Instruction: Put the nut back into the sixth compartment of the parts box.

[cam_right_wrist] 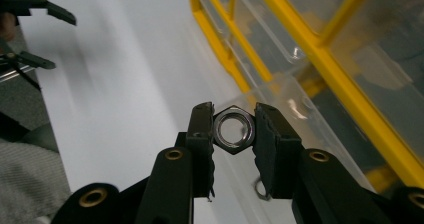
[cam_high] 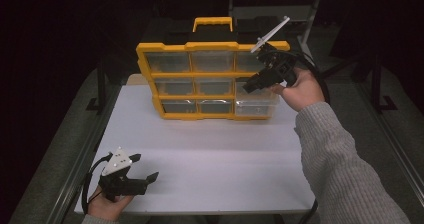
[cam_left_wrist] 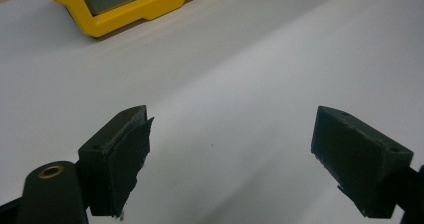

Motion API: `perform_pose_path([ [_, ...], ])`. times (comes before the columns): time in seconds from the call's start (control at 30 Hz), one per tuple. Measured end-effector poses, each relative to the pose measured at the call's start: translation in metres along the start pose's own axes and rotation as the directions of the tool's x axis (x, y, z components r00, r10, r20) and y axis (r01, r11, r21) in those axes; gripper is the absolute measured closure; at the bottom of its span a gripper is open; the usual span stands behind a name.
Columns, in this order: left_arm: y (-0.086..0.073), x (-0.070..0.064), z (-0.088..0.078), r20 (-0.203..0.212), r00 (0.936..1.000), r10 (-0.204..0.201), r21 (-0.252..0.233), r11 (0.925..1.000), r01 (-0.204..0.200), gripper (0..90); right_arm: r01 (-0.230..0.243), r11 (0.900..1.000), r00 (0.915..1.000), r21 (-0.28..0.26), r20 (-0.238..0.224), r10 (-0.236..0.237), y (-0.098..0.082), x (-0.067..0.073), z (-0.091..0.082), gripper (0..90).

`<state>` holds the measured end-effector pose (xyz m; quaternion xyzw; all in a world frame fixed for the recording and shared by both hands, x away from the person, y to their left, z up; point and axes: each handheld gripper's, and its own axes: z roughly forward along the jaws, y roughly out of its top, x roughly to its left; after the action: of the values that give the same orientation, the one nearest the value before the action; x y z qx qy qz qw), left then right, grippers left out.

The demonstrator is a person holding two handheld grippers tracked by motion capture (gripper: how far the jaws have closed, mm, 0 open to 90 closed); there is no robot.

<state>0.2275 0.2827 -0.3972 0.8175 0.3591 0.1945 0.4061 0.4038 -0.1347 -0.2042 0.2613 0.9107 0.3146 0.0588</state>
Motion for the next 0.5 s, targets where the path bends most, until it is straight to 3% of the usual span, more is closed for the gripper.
perform_pose_path([
  [0.37, 0.0, 0.0, 0.001, 0.001, 1.0, 0.009, 0.009, 0.9999, -0.009, 15.2, -0.082, 0.996, 0.9947, 0.025, 0.064, 0.08, -0.015, -0.022, 0.007, 69.0],
  [0.5, 0.0, 0.0, 0.0, 0.0, 1.0, 0.009, 0.005, 0.9999, -0.009, 15.2, -0.078, 0.996, 0.9949, 0.042, 0.068, 0.075, -0.019, -0.025, 0.017, 69.0],
])
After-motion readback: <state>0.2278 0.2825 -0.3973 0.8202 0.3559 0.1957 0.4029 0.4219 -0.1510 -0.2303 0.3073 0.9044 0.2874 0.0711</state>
